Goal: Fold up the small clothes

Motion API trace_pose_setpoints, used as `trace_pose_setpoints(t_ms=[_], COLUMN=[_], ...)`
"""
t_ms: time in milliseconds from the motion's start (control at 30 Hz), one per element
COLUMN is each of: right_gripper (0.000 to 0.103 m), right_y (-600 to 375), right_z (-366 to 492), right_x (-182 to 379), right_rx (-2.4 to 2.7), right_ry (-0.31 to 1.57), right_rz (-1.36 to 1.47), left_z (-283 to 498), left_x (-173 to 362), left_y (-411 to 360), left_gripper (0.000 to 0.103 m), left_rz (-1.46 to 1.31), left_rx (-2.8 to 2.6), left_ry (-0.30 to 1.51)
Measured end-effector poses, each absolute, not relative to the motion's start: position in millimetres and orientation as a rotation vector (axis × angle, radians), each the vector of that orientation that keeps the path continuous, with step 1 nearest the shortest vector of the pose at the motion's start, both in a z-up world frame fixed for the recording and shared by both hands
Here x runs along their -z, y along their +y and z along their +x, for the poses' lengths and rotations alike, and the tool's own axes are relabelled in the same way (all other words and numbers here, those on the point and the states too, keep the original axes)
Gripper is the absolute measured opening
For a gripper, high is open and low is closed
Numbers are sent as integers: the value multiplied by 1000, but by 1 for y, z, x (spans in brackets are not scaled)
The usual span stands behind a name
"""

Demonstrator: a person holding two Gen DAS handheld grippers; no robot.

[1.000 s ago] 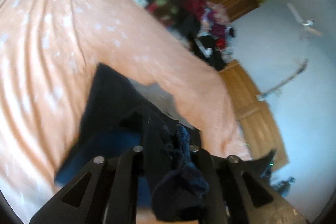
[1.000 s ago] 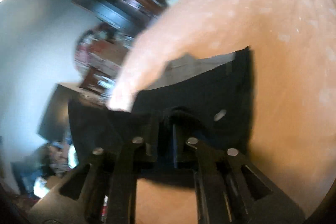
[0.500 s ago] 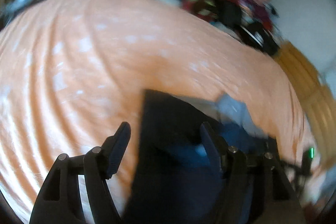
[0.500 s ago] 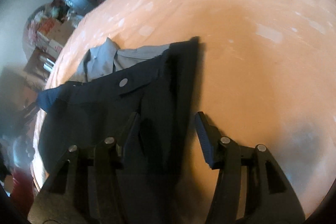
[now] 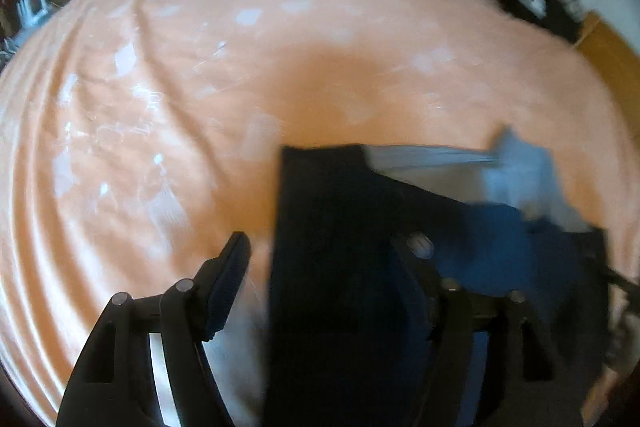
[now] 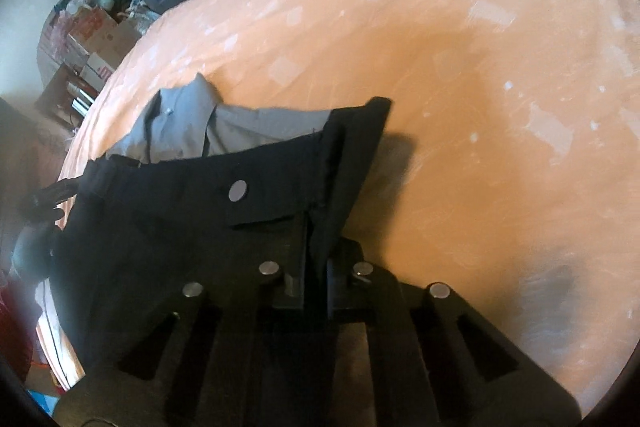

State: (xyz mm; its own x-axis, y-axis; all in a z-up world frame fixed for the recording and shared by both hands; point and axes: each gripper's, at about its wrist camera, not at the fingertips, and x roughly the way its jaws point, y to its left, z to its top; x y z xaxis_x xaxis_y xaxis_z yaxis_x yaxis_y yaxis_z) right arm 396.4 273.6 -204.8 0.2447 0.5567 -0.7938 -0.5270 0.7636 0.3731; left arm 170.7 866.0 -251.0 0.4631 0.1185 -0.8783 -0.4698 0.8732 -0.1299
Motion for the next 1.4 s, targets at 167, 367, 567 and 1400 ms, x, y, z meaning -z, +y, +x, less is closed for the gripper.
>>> trace_pose_setpoints(t_ms=[167,367,567,1400], right_gripper=[9,27,26,78], right_y=[277,279,408,663], right_z=[399,364,292,265], right_x=[205,148,131,201], right_rx=[-742,-612,-1139,-1166], right_ry=[1110,901,965,974], right_rz=[-33,-156,-17,-454], left_z=[119,3,-77,-96], left_x=[223,193,252,269], left_y=[880,848,862,866], left_gripper=[67,64,63,71], left_rz=[-355,-325,-630,-710], left_rx=[-457,-335,-311,-239], left_ry=[970,834,832,696])
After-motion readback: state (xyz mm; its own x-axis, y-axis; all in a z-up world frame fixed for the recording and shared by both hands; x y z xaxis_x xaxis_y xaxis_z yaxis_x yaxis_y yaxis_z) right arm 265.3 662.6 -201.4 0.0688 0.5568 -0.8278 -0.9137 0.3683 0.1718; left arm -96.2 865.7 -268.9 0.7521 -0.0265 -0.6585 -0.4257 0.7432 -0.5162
